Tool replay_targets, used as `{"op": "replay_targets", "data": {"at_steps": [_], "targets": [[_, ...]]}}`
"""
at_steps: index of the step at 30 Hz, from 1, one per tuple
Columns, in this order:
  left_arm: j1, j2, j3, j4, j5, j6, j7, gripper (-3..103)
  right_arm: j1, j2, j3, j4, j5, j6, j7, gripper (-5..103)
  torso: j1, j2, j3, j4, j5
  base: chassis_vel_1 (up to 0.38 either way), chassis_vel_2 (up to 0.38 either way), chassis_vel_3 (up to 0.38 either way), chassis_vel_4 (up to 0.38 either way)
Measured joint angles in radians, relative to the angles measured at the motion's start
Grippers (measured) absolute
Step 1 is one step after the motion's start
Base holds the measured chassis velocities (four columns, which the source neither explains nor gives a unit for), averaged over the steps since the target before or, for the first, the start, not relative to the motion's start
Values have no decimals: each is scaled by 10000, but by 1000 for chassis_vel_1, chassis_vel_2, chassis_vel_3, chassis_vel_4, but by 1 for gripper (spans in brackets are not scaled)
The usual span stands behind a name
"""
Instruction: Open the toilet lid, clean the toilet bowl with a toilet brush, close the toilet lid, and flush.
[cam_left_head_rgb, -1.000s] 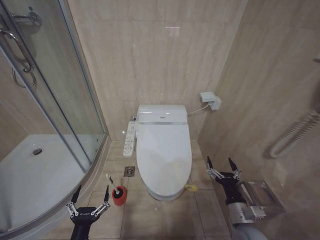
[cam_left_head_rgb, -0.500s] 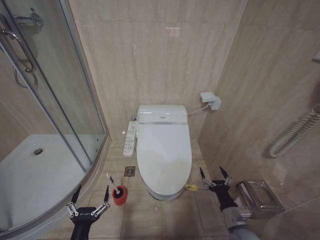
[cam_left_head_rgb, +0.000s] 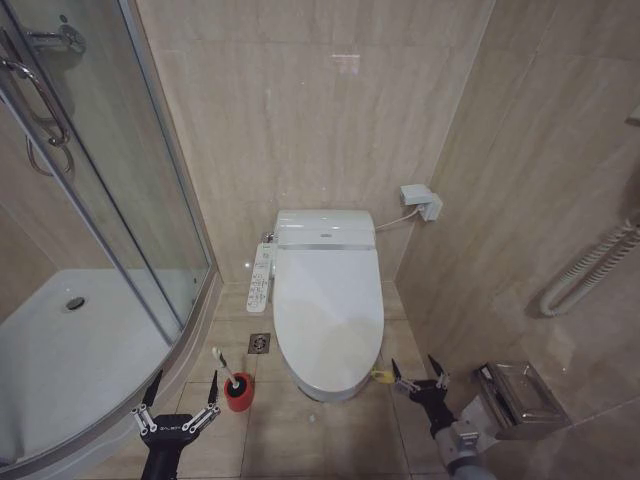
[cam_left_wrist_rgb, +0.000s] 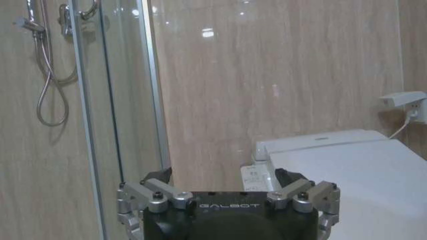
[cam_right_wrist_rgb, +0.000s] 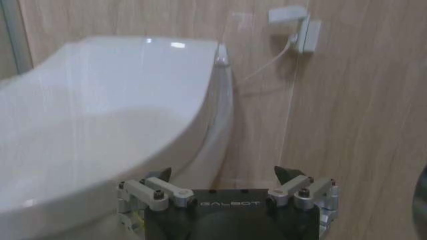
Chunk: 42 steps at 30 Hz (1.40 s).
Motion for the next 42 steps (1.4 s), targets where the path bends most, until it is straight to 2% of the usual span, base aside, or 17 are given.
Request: {"op": "replay_targets", "data": {"at_steps": [20, 42], "targets": [[0, 0, 0, 0, 0, 0, 0, 100, 787, -274, -562, -1688, -819, 62, 52, 100, 0, 0, 0, 0, -1, 0, 0, 0, 0], [0, 0, 0, 0, 0, 0, 0, 100, 2536, -257, -682, -3758, -987, 265, 250, 100, 1, -1, 1, 1, -1, 0, 0, 0, 0]]}}
